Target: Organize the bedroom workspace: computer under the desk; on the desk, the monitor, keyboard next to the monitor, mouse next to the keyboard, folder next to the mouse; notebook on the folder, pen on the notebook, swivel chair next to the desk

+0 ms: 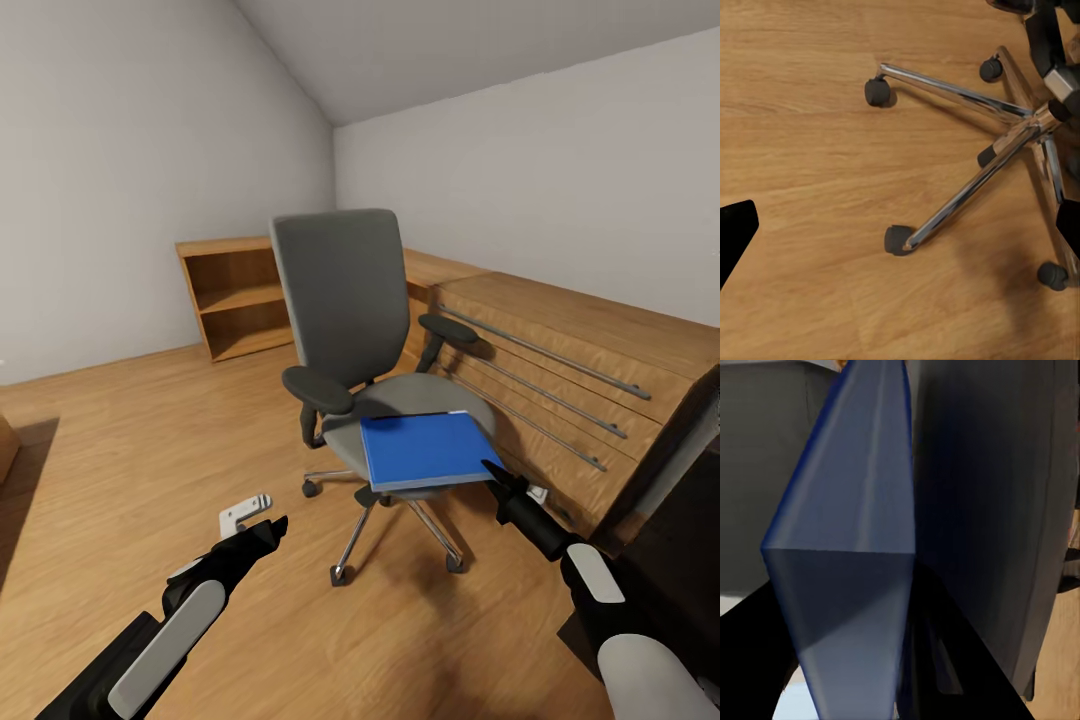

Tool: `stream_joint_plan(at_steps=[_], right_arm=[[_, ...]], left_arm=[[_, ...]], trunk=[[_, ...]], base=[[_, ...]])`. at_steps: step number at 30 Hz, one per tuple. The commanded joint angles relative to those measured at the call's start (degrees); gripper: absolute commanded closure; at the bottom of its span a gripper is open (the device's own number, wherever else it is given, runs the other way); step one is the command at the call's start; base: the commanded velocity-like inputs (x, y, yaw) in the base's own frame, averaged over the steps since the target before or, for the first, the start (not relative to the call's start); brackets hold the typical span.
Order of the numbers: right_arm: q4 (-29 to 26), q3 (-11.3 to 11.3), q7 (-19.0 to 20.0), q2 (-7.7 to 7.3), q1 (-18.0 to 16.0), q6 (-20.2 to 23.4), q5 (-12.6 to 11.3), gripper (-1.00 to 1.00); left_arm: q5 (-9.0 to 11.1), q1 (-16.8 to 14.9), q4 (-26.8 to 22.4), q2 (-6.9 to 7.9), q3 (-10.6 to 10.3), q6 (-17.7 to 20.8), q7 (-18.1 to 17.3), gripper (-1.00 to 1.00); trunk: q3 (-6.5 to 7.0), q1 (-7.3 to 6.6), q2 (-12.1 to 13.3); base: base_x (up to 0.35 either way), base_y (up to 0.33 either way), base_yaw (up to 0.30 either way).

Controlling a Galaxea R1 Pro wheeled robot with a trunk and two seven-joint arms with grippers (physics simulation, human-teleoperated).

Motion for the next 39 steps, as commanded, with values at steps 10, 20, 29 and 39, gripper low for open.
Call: stream_joint_plan(at_steps=[10,20,29,39], right_arm=[[-0.08,-0.24,0.14,-0.04,-0.04,0.48,-0.11,1.0],[-0.32,-0.38,0.16,-0.15,-0.04,0.49,-0.15,1.0],[-3.61,-0.42,0.05,-0.17,-0.04,-0.17,0.24,1.0],[-5.87,-0.47,-1.68,-0.21,-0.03,-4.22,2.89,1.0]], left_arm=[[0.24,-0.06,-0.08,0.05,-0.11,0.09,0.4,-1.0],[0.26,-0.05,-0.06,0.05,-0.11,0.09,0.4,-1.0],[0.32,-0.06,0.07,-0.04,-0.06,0.09,0.7,-1.0],[0.16,-0.06,1.96,0.14,0.81,0.09,0.81,-1.0]], trunk=[[1.88,-1.62,2.83],[3.67,-3.82,6.84],[5.29,-5.8,10.45],[7.08,-7.99,14.46]], base=[[0.0,0.0,0.0],[0.0,0.0,0.0],[0.0,0.0,0.0],[0.0,0.0,0.0]])
